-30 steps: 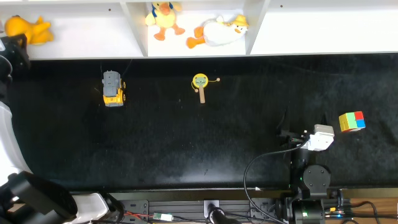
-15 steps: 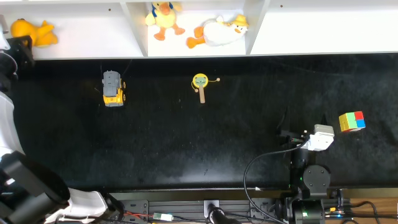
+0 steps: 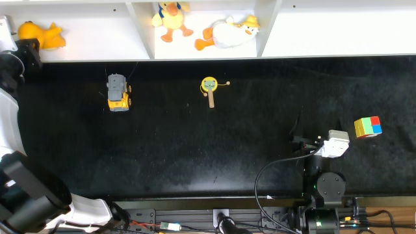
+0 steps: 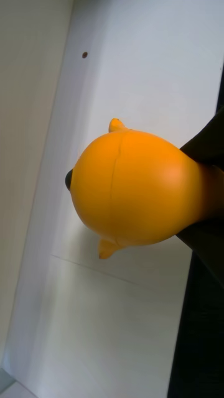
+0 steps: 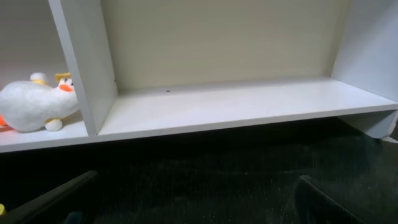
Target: Store Toys
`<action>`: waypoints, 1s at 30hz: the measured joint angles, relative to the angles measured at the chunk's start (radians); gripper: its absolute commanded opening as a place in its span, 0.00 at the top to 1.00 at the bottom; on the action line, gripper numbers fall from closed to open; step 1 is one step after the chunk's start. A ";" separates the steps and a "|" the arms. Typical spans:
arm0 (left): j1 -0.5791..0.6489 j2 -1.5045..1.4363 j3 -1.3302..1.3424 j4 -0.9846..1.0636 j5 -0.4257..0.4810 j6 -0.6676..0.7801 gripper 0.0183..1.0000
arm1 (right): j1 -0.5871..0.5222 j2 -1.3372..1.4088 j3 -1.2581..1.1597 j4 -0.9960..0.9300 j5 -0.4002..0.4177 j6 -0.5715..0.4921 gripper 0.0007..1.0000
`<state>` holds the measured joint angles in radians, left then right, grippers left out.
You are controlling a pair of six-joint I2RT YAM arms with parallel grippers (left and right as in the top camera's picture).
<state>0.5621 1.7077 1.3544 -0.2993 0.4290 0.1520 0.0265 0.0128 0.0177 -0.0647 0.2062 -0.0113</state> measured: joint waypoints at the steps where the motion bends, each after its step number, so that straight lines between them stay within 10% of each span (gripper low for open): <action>1: 0.000 0.000 0.000 0.000 0.000 0.000 0.77 | 0.000 0.000 0.000 0.001 0.000 -0.001 0.01; 24: -0.056 0.055 0.014 0.079 -0.041 0.000 0.73 | 0.000 0.000 0.000 0.000 0.000 -0.001 0.00; 30: -0.060 0.055 0.014 0.084 -0.045 0.009 0.39 | 0.000 0.000 0.000 0.000 0.000 -0.001 0.00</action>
<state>0.5022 1.7622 1.3682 -0.2153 0.3840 0.1612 0.0269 0.0128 0.0177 -0.0647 0.2058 -0.0120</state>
